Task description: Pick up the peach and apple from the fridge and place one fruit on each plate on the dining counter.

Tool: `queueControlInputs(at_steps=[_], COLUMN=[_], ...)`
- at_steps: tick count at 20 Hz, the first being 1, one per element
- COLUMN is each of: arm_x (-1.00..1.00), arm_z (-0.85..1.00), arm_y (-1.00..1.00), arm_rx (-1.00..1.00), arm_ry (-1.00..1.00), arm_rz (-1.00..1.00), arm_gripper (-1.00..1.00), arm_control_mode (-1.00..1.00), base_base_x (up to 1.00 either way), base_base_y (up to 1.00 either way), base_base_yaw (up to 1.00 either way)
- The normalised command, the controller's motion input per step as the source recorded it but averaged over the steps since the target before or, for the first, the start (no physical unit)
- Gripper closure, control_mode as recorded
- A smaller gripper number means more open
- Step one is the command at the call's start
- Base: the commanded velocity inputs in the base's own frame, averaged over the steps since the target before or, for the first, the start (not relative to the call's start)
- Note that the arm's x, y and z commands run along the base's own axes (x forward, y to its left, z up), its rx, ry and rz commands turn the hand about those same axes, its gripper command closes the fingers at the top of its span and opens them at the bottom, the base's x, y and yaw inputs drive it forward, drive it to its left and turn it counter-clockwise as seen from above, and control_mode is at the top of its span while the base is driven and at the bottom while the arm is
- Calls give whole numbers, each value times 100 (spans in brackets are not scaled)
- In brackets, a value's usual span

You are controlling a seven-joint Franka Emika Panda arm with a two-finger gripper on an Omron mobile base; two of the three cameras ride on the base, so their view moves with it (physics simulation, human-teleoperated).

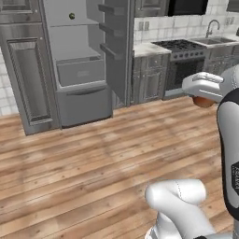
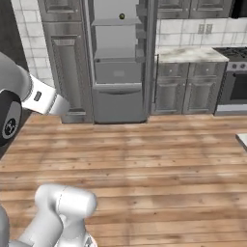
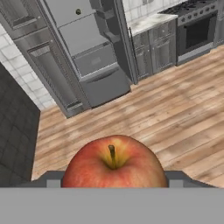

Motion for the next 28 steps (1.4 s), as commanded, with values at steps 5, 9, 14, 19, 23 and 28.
queueControlInputs(at_steps=[5,9,14,19,23,28], arm_x=[0,0,0,0,0,0], arm_z=[0,0,0,0,0,0], arm_y=[0,0,0,0,0,0], arm_rx=[0,0,0,0,0,0], arm_ry=[0,0,0,0,0,0], arm_rz=[0,0,0,0,0,0], arm_gripper=[100,100,100,100,100,100], arm_control_mode=[100,100,100,100,100,100], base_base_x=[-98,-79,-54,-16,0,0], base_base_y=[-61,-71,-89,-100,-100,-100], base_base_yaw=[-33,-31,-22,-10,0,0])
